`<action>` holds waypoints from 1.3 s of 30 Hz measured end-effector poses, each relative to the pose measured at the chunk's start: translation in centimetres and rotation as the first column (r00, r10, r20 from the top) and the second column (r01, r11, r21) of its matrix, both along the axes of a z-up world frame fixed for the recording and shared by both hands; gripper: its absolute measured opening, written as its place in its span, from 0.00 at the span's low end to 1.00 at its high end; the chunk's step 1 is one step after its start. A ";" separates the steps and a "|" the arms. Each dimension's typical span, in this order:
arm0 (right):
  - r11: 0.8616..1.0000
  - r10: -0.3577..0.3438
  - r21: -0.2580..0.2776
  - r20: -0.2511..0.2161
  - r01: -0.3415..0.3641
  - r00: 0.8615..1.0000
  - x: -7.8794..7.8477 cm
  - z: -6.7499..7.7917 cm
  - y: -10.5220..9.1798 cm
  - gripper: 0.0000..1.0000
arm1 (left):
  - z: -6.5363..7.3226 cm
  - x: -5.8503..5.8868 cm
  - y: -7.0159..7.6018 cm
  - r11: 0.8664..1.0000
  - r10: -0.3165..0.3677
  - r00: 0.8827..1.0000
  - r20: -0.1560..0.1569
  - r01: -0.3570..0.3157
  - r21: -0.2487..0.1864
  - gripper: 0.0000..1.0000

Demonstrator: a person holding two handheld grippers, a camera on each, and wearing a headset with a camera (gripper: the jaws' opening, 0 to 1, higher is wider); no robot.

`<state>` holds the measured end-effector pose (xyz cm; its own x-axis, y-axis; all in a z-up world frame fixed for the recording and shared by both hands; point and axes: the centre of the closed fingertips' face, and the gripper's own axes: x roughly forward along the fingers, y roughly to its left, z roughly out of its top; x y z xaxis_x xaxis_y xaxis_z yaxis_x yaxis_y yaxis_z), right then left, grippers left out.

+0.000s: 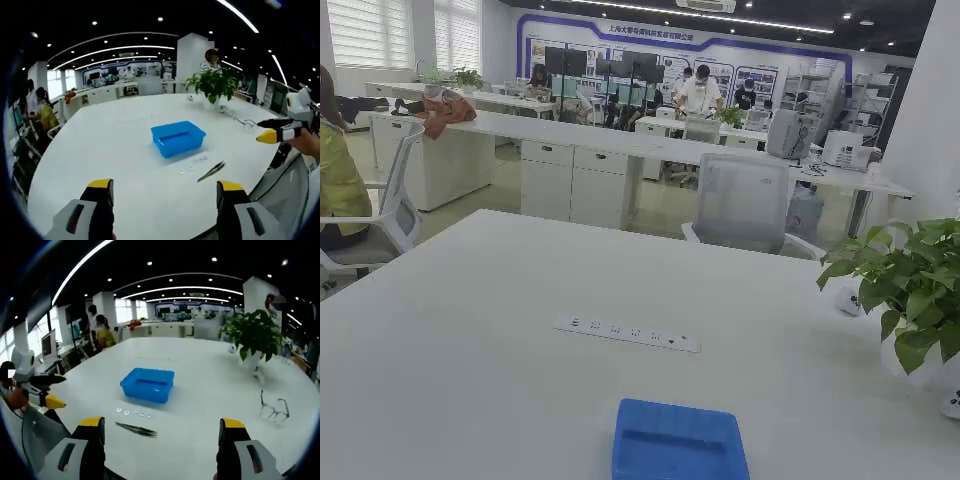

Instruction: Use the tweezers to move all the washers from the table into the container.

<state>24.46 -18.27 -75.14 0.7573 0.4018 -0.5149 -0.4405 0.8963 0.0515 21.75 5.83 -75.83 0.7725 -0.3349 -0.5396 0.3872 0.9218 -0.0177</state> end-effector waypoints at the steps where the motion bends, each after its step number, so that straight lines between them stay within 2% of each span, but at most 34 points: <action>1: 1.000 0.000 0.000 0.001 0.000 1.000 0.0 0.0 0.0 0.93 | 0.0 0.0 -0.1 1.000 -0.002 1.000 0.000 0.002 -0.001 0.99; 6: 1.000 0.002 -0.004 -0.007 -0.002 1.000 0.0 -0.3 0.0 0.93 | 0.3 0.3 -0.8 0.999 -0.031 0.999 0.012 0.031 0.009 0.95; 16: 1.000 0.006 -0.009 -0.016 -0.006 1.000 0.1 -0.5 0.1 0.93 | 0.0 0.5 -0.9 0.999 -0.049 0.999 0.003 0.048 0.022 0.95; 21: 1.000 0.004 -0.009 -0.018 -0.004 1.000 0.1 -0.6 0.1 0.93 | -0.1 0.6 -0.9 0.998 -0.052 0.999 0.001 0.052 0.025 0.95; 26: 1.000 -0.001 -0.012 -0.017 0.001 1.000 0.1 -0.6 0.0 0.96 | 0.0 0.6 -1.1 0.998 -0.059 0.998 0.008 0.059 0.019 0.99; 31: 1.000 0.013 -0.010 -0.008 -0.013 1.000 0.0 -0.5 0.3 0.99 | -0.3 0.7 -1.0 0.998 -0.056 0.998 0.006 0.056 0.032 0.99; 39: 0.996 0.044 -0.074 -0.018 -0.045 0.999 -0.3 -1.2 0.8 0.99 | -0.5 0.9 -1.3 0.998 -0.066 0.998 -0.001 0.066 0.018 0.99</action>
